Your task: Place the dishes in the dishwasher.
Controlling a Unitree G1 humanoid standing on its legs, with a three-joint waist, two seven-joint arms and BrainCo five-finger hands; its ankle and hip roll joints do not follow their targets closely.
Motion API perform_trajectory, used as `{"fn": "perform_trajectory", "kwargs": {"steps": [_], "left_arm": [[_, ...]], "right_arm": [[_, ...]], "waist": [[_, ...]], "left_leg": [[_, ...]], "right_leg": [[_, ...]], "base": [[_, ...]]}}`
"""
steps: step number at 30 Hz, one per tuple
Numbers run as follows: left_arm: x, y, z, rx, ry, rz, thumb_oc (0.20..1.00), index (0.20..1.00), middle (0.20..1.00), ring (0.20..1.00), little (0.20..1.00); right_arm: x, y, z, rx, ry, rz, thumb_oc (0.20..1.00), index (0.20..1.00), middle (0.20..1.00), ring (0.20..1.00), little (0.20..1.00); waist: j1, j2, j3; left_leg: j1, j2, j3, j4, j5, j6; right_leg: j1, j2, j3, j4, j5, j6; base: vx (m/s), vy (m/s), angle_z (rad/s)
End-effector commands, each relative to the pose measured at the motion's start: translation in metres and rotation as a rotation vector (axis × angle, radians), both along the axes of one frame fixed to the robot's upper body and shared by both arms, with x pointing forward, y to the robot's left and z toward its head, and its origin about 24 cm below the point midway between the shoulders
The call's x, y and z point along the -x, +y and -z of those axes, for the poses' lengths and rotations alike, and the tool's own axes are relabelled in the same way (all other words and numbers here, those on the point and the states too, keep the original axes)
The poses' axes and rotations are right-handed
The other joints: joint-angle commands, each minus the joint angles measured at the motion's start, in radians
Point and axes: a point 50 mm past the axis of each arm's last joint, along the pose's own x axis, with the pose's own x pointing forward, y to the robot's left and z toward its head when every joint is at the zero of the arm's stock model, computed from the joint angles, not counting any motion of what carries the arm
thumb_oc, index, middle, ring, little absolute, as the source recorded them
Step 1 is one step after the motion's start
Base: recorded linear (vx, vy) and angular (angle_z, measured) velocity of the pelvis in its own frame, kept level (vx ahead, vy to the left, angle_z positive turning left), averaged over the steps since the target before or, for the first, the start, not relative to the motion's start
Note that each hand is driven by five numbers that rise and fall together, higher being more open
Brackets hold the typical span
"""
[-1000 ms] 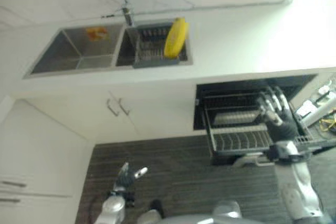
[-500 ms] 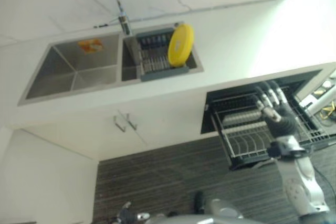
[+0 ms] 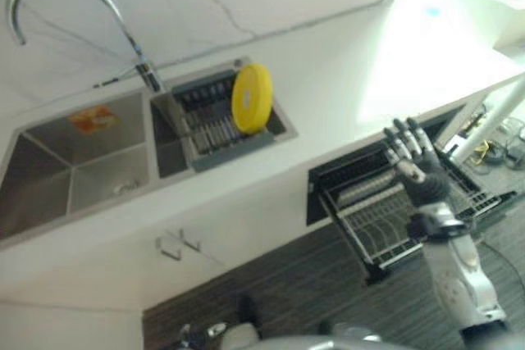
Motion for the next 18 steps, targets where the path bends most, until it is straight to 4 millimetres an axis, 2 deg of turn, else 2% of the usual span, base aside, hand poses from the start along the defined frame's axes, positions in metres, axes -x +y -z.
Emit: {"fn": "perform_trajectory", "kwargs": {"steps": [1,3,5,6,7,8,10,11,12,13,14,15,16,18], "left_arm": [[0.005,0.01,-0.002,-0.053,0.005,0.047,1.0,1.0,1.0,1.0,1.0],[0.011,0.007,-0.001,-0.059,0.001,0.064,1.0,1.0,1.0,1.0,1.0],[0.0,0.012,-0.005,-0.117,-0.018,0.116,1.0,1.0,1.0,1.0,1.0],[-0.002,0.017,-0.007,-0.127,-0.023,0.072,1.0,1.0,1.0,1.0,1.0],[-0.001,0.021,-0.008,-0.127,-0.032,0.024,1.0,1.0,1.0,1.0,1.0],[-0.001,0.025,-0.009,-0.129,-0.028,-0.011,1.0,1.0,1.0,1.0,1.0],[0.002,0.024,-0.008,-0.119,-0.012,-0.059,1.0,1.0,1.0,1.0,1.0],[0.013,0.022,-0.005,-0.104,0.005,-0.083,1.0,1.0,1.0,1.0,1.0],[0.017,0.02,-0.004,-0.101,0.009,-0.076,1.0,1.0,1.0,1.0,1.0],[0.023,0.016,-0.003,-0.096,0.022,-0.038,1.0,1.0,1.0,1.0,1.0],[0.025,0.014,-0.002,-0.093,0.022,-0.027,1.0,1.0,1.0,1.0,1.0],[0.03,0.009,-0.001,-0.082,0.029,-0.023,1.0,1.0,1.0,1.0,1.0],[0.027,0.009,-0.001,-0.096,0.014,0.028,1.0,1.0,1.0,1.0,1.0],[0.02,0.009,-0.002,-0.117,-0.001,0.047,1.0,1.0,1.0,1.0,1.0]], "right_arm": [[-0.002,0.006,-0.029,0.015,-0.147,-0.03,1.0,1.0,1.0,1.0,1.0],[-0.002,0.01,-0.027,0.003,-0.139,-0.029,1.0,1.0,1.0,1.0,1.0],[0.001,0.017,-0.028,-0.035,-0.145,-0.043,1.0,1.0,1.0,1.0,1.0],[0.001,0.02,-0.028,-0.043,-0.153,-0.07,1.0,1.0,1.0,1.0,1.0],[-0.001,0.026,-0.028,-0.033,-0.168,-0.113,1.0,1.0,1.0,1.0,1.0],[-0.003,0.028,-0.031,-0.03,-0.173,-0.125,1.0,1.0,1.0,1.0,1.0],[-0.004,0.028,-0.032,-0.024,-0.169,-0.132,1.0,1.0,1.0,1.0,1.0],[-0.006,0.026,-0.032,0.002,-0.163,-0.133,1.0,1.0,1.0,1.0,1.0],[-0.006,0.025,-0.032,0.013,-0.16,-0.13,1.0,1.0,1.0,1.0,1.0],[-0.008,0.021,-0.035,0.022,-0.154,-0.125,1.0,1.0,1.0,1.0,1.0],[-0.009,0.019,-0.038,0.022,-0.162,-0.123,1.0,1.0,1.0,1.0,1.0],[-0.009,0.02,-0.042,0.034,-0.19,-0.11,1.0,1.0,1.0,1.0,1.0],[-0.01,0.019,-0.046,0.059,-0.214,-0.092,1.0,1.0,1.0,1.0,1.0],[-0.009,0.02,-0.047,0.071,-0.201,-0.094,1.0,1.0,1.0,1.0,1.0]], "waist": [[0.047,-0.005,-0.021],[0.066,-0.004,-0.017],[0.067,-0.007,-0.009],[0.08,-0.013,-0.004],[0.087,-0.022,0.007],[0.091,-0.018,0.008],[0.09,-0.021,0.001],[0.09,-0.038,-0.004],[0.093,-0.044,-0.003],[0.103,-0.046,-0.003],[0.108,-0.042,-0.001],[0.118,-0.031,0.011],[0.11,-0.025,0.018],[0.107,-0.022,0.01]], "left_leg": [[-0.021,0.005,0.015,0.13,-0.189,-0.006],[-0.013,-0.006,0.029,0.137,-0.213,0.018],[0.004,-0.033,0.056,0.113,-0.231,0.061],[0.006,-0.029,0.074,0.12,-0.23,0.051],[0.025,-0.02,0.102,0.124,-0.242,0.038],[0.029,0.001,0.106,0.129,-0.241,0.025],[0.016,0.016,0.104,0.156,-0.236,0.005],[-0.008,0.007,0.089,0.245,-0.265,-0.008],[-0.032,0.005,0.072,0.289,-0.268,-0.014],[-0.067,0.013,0.026,0.296,-0.241,-0.026],[-0.074,0.032,0.011,0.256,-0.216,-0.037],[-0.12,0.088,-0.006,0.211,-0.112,-0.069],[-0.112,0.123,0.039,0.161,-0.102,-0.073],[-0.081,0.118,0.049,0.122,-0.113,-0.074]], "right_leg": [[-0.124,-0.069,-0.07,0.136,-0.062,0.062],[-0.152,-0.094,-0.09,0.209,-0.073,0.076],[-0.239,-0.082,-0.078,0.405,-0.024,0.113],[-0.234,-0.131,-0.122,0.317,-0.004,0.115],[-0.252,-0.202,-0.166,0.223,0.106,0.136],[-0.236,-0.198,-0.17,0.168,0.066,0.139],[-0.205,-0.165,-0.16,0.112,0.04,0.124],[-0.174,-0.144,-0.138,0.068,0.035,0.102],[-0.159,-0.137,-0.129,0.052,0.036,0.093],[-0.136,-0.121,-0.109,0.02,0.037,0.082],[-0.131,-0.116,-0.106,0.009,0.035,0.08],[-0.11,-0.116,-0.121,-0.011,0.033,0.08],[-0.098,-0.137,-0.154,-0.016,0.031,0.089],[-0.097,-0.159,-0.176,-0.027,0.049,0.104]], "base": [[0.1,0.059,-0.27],[0.13,0.102,-0.44],[0.05,-0.038,-0.86],[-0.01,-0.341,-0.72],[-0.04,-0.48,-0.59],[-0.04,-0.439,-0.66],[0.03,-0.32,-0.53],[0.14,-0.234,0.22],[0.2,-0.161,0.38],[0.13,0.015,0.54],[0.15,0.126,0.32],[0.14,0.222,0.17],[0.15,0.223,-0.11],[0.13,0.189,-0.02]]}}
